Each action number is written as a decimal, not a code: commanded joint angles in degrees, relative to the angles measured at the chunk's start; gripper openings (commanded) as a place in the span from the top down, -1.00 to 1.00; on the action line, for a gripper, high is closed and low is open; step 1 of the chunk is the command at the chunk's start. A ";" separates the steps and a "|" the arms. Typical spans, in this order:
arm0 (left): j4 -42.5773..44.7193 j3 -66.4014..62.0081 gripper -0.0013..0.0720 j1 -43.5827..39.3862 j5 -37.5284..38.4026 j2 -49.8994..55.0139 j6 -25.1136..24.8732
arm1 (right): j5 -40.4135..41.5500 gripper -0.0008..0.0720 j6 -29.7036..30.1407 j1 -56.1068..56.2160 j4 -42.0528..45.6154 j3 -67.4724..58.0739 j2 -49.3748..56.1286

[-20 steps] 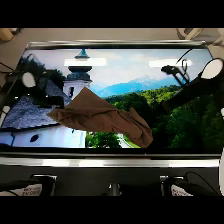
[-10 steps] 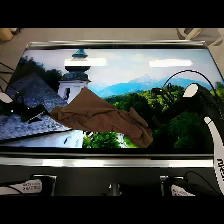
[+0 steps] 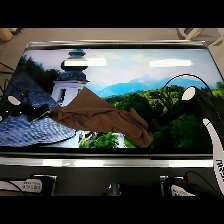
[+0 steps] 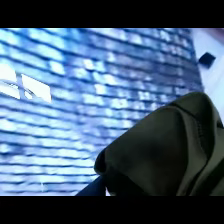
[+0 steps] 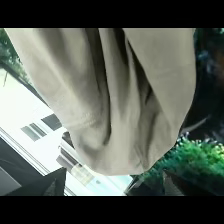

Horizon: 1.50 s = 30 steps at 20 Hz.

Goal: Fold the shirts.

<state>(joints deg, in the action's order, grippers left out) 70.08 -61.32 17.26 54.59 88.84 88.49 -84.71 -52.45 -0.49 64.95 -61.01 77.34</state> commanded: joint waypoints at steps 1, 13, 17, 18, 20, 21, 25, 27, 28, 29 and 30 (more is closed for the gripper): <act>-0.09 0.04 0.89 -0.57 -1.05 0.94 -0.15 | 1.81 -0.78 0.00 0.00 1.44 4.02 -0.09; -0.55 0.04 0.90 -1.25 1.01 -8.50 -6.05 | 15.96 -0.73 -4.00 0.00 -3.04 17.92 0.09; -10.54 -1.18 0.90 -1.95 0.81 -15.26 -8.31 | 9.79 0.93 -4.46 -0.02 -1.51 14.75 -2.14; -13.75 -2.73 0.90 -1.95 0.39 -18.45 -10.69 | 7.82 0.93 -4.48 -0.02 0.46 11.43 -4.63; -15.56 -8.15 0.90 -1.92 -2.93 -26.95 -11.17 | 6.47 0.93 -4.52 -0.07 5.29 0.98 -11.74; -15.52 -11.89 0.90 -1.86 -5.79 -31.67 -10.40 | 6.36 0.93 -5.05 -0.07 8.83 -6.03 -15.63; -9.60 -28.22 0.91 1.31 -20.83 -48.72 -3.23 | 13.40 0.93 -13.42 -0.07 30.80 -37.92 -29.81; -4.04 -30.91 0.91 3.43 -20.04 -53.37 5.03 | 15.61 0.93 -13.99 -0.07 33.33 -44.81 -34.36; -3.78 -30.84 0.91 3.89 -17.97 -54.93 5.44 | 15.96 0.93 -13.97 -0.04 33.31 -45.46 -35.85; -3.56 -30.67 0.91 4.15 -14.88 -55.82 5.44 | 15.56 0.93 -13.92 -0.04 33.38 -45.44 -36.94; -3.34 -30.60 0.91 4.15 -12.33 -56.08 5.44 | 15.17 0.93 -13.73 -0.04 33.77 -45.46 -37.27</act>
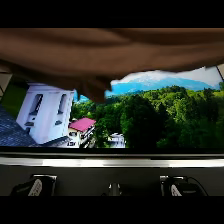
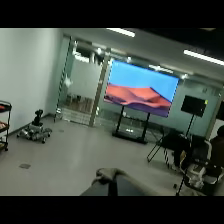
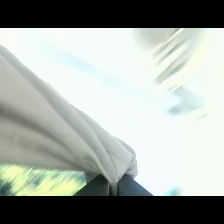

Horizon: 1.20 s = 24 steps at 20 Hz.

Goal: Fold the shirts.

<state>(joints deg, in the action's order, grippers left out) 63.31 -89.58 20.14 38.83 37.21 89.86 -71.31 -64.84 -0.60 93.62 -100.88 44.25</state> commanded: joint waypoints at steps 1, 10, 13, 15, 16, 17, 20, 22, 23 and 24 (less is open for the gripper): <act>3.43 -2.34 0.90 1.25 5.25 -4.44 4.02 | 1.66 0.93 -1.33 0.04 5.22 -5.57 -4.17; 1.44 13.05 0.90 1.16 19.65 -4.33 -3.48 | -5.01 0.92 0.13 0.07 4.46 -5.22 12.52; -3.61 29.14 0.90 -0.59 19.06 -4.20 -9.22 | -6.58 0.92 0.15 0.07 0.42 -1.92 24.37; -5.18 40.50 0.90 -3.82 15.13 -3.93 -9.35 | -3.10 0.92 -0.39 0.07 -3.39 0.72 32.81; -5.35 45.33 0.90 -5.86 12.55 -3.72 -9.35 | -1.90 0.92 -1.73 0.11 -5.81 1.25 37.48; -5.33 49.79 0.90 -8.22 9.68 -3.37 -9.35 | -1.64 0.92 -3.37 0.11 -8.85 1.25 41.77; -5.33 57.02 0.90 -14.03 2.95 -1.62 -9.35 | -2.14 0.92 -5.29 0.11 -20.57 1.25 52.76; -5.29 57.29 0.90 -15.41 0.72 -0.37 -9.40 | -2.89 0.27 -4.15 0.09 -25.42 1.18 56.26; -5.29 57.20 0.90 -15.47 -0.55 -0.22 -9.60 | -4.02 -0.27 -1.31 0.04 -25.53 1.18 56.39; -5.25 57.20 0.90 -15.47 -1.77 -0.24 -10.16 | -5.79 -0.34 2.27 0.04 -25.24 1.18 55.78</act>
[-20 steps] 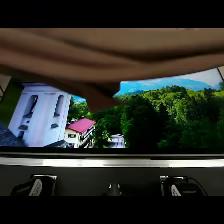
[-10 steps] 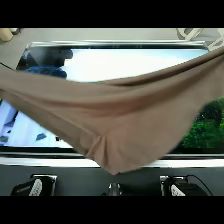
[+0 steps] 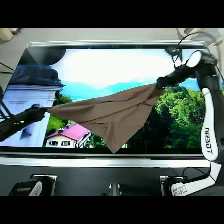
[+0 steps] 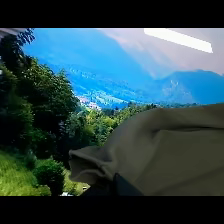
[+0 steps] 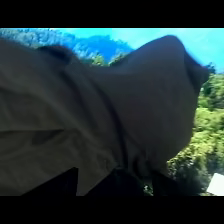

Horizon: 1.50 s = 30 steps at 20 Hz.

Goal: Fold the shirts.

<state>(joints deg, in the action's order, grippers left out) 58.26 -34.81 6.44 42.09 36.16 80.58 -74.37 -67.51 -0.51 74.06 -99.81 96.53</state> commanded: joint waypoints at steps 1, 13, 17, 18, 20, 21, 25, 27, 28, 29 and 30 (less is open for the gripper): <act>-0.17 2.43 0.90 -1.77 -5.73 0.83 -1.40 | -5.44 -0.40 6.88 -0.04 -4.85 0.11 2.69; 0.17 2.45 0.90 -1.88 -5.05 0.68 -1.31 | -1.70 -0.57 7.28 0.44 -20.09 34.07 -1.40; 0.15 2.43 0.90 -1.88 -5.07 -0.02 -1.07 | 3.02 -0.57 7.30 0.46 -22.51 37.33 -1.03; 0.15 2.40 0.90 -1.88 -5.05 -0.15 -1.07 | 4.28 -0.55 7.32 0.44 -23.76 37.33 -0.74; 0.11 1.81 0.90 -1.88 -4.57 -0.39 -0.26 | 6.27 -0.28 7.80 0.44 -27.39 37.31 -0.50; 0.13 1.03 0.90 -1.88 -3.74 -0.52 -0.04 | 7.69 0.28 8.94 0.44 -29.07 37.31 -0.46; 2.73 -7.78 0.90 -1.75 -2.10 -2.45 -2.12 | -1.46 0.93 19.02 -0.39 -28.57 27.54 -4.20; 3.69 -17.79 0.90 -1.75 -2.08 -2.82 -1.25 | -5.44 0.93 20.79 -0.44 -20.70 15.72 -11.43; 3.69 -23.93 0.90 -1.77 -2.08 -2.82 -0.28 | -4.83 0.93 20.63 -0.42 -16.17 8.17 -16.72; 3.91 -31.04 0.90 -1.75 -2.10 -2.82 -0.04 | -2.43 0.93 20.63 -0.39 -11.06 1.11 -22.01; 4.85 -37.57 0.90 -1.75 -2.03 -2.80 -0.02 | 2.10 0.93 20.02 -0.39 -4.57 -5.88 -27.80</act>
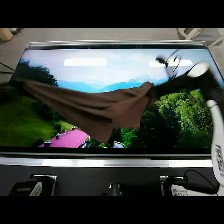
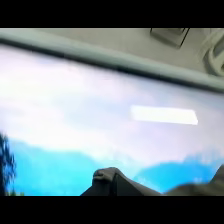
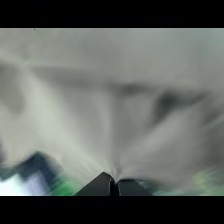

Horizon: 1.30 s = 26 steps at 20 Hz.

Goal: Fold the shirts.

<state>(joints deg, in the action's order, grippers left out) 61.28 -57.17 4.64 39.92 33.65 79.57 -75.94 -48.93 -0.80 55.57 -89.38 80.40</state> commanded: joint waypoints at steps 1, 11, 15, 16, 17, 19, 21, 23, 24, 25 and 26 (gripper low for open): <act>2.91 -21.79 0.90 0.04 0.63 -0.46 1.01 | 8.87 0.93 -0.24 -0.11 20.63 -21.88 -17.31; 17.64 -37.83 0.91 0.02 6.25 -3.65 8.81 | 9.66 0.93 -3.82 -0.11 33.20 -27.15 -36.35; 23.28 -37.77 0.90 0.02 13.92 0.92 11.41 | 2.03 0.93 -3.80 -0.11 33.94 -27.06 -31.89; 23.78 -37.27 0.90 0.02 17.31 3.34 11.37 | -2.47 0.93 -4.04 -0.11 34.25 -26.88 -29.18; 23.82 -36.28 0.90 0.02 19.50 5.99 11.34 | -6.75 0.93 -4.50 -0.11 34.32 -26.88 -25.92; 23.82 -32.44 0.90 0.02 20.50 12.26 11.08 | -12.66 0.93 -6.34 -0.11 34.23 -25.83 -17.77; 23.82 -27.89 0.90 0.00 19.17 19.91 10.43 | -9.53 0.93 -7.74 -0.11 34.10 -22.29 -8.76; 23.80 -24.94 0.90 0.00 16.57 28.72 10.47 | -4.46 0.93 -11.02 -0.11 33.64 -20.26 0.55; 23.76 -24.81 0.90 -0.02 15.72 33.73 10.47 | -1.86 0.93 -13.27 -0.11 32.41 -20.26 5.77; 23.37 -24.81 0.90 -0.04 14.93 37.99 10.49 | 0.68 0.93 -16.22 -0.11 30.18 -20.26 10.14; 21.77 -24.81 0.90 -0.04 14.21 42.01 10.47 | 2.45 0.92 -18.91 -0.11 25.92 -20.26 14.29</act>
<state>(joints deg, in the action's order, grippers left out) 84.60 -83.57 4.58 56.18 64.51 90.21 -78.74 -60.95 -0.86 87.55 -110.63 82.87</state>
